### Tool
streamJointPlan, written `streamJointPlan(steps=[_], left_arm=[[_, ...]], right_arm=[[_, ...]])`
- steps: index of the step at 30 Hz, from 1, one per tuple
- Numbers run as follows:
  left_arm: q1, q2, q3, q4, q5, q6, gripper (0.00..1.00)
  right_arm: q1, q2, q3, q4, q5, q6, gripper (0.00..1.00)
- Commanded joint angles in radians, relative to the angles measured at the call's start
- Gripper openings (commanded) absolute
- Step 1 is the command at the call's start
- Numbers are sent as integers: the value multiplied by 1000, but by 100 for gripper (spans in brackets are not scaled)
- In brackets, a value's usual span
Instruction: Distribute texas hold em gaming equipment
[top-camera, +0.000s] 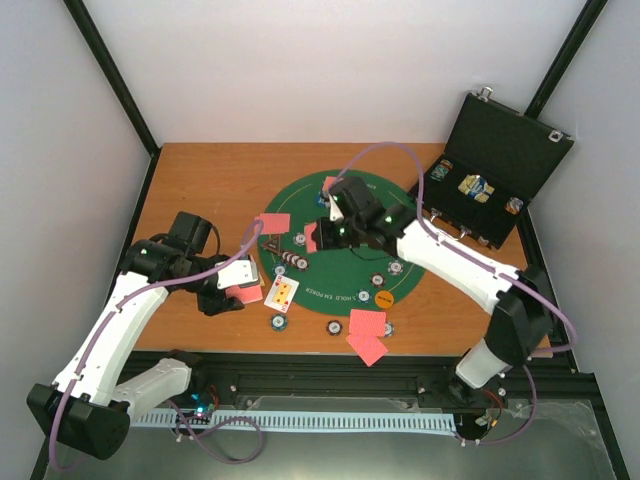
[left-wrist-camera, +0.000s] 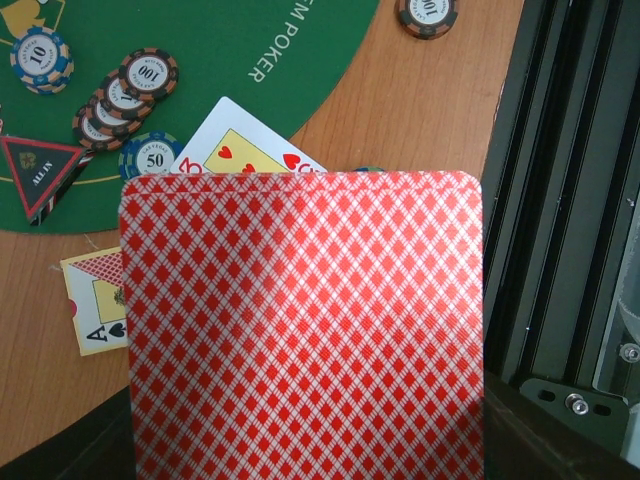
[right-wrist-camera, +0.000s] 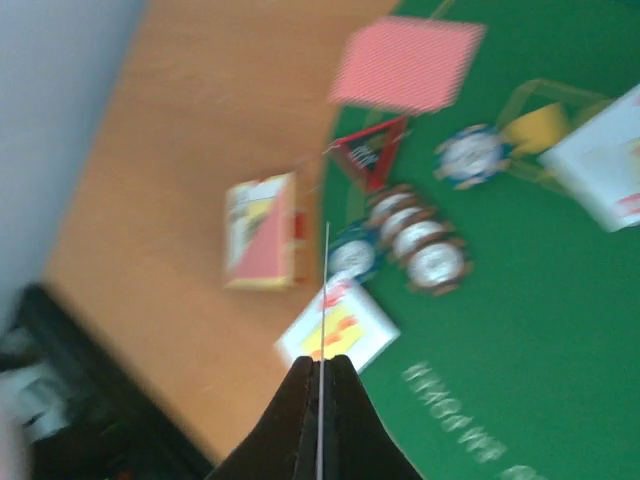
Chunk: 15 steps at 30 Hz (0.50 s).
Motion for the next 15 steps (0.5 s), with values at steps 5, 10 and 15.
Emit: streamJointPlan(steps=[5,10,15], left_arm=[[1,-3,25,18,28,-7,52],[1,0,27,18,27,-7,52],[1,-2,21,22,29,-4,52]], right_arm=[[-32,413,355,-496,879,-344,3],[-31,602,511,-487,1129,-462,3],[-31,719,592,-440,1174,-528,3]])
